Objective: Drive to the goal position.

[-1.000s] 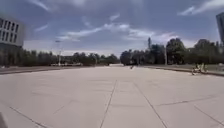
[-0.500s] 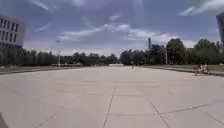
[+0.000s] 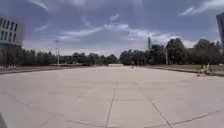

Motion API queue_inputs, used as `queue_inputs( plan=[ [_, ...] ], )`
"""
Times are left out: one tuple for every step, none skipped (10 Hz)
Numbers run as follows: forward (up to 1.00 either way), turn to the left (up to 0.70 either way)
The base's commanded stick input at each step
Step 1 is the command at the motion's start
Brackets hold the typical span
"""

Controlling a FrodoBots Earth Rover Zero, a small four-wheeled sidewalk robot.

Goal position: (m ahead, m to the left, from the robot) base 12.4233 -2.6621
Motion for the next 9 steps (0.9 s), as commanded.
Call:
queue_inputs(
  plan=[
    [0.56, 0.00],
    [0.56, 0.00],
    [0.56, 0.00],
    [0.56, 0.00],
    [0.56, 0.00],
    [0.56, 0.00],
    [0.56, 0.00],
    [0.56, 0.00],
    [0.56, 0.00]
  ],
)
